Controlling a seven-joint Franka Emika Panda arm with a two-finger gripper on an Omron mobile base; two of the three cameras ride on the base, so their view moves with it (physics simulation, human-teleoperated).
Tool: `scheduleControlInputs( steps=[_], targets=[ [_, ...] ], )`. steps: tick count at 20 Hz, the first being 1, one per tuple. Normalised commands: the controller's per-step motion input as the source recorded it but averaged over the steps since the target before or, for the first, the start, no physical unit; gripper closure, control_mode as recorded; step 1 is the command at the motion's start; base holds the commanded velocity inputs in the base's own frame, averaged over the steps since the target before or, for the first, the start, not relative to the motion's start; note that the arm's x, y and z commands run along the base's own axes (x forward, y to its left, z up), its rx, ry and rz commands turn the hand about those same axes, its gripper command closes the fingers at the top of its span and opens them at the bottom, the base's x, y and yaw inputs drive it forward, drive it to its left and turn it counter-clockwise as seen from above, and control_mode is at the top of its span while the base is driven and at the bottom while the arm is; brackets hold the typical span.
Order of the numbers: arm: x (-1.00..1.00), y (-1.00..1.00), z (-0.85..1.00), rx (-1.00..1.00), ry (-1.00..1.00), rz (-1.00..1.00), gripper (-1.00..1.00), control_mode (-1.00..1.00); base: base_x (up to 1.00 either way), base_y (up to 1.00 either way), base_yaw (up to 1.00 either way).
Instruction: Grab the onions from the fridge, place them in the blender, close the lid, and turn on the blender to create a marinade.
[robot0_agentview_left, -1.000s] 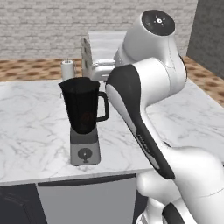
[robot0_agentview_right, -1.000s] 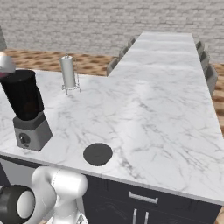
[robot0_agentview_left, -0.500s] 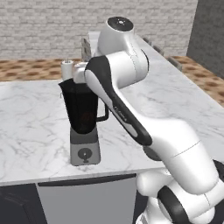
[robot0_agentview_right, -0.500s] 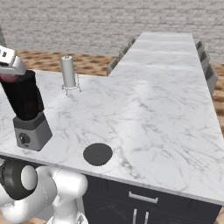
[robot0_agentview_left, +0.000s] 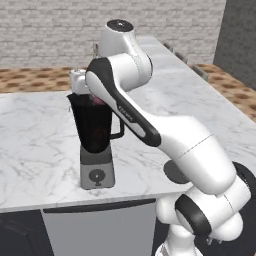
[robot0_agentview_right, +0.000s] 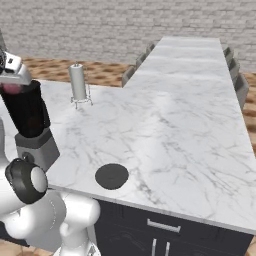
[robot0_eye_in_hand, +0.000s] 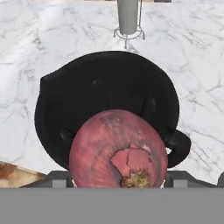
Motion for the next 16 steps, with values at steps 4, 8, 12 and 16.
scheduleControlInputs(
  steps=[4,8,12,16],
  targets=[
    [0.64,0.11,-0.01,0.0,0.01,0.0,1.0,-1.0,0.0,0.0,0.0],
    [0.56,0.1,-0.21,0.0,0.02,0.0,1.0,-1.0,0.0,0.0,0.0],
    [0.36,0.1,-0.76,0.0,0.1,0.0,1.0,-1.0,0.0,0.0,0.0],
    [0.21,0.31,-0.8,0.0,0.16,0.0,1.0,-1.0,0.0,0.0,0.0]
  ],
)
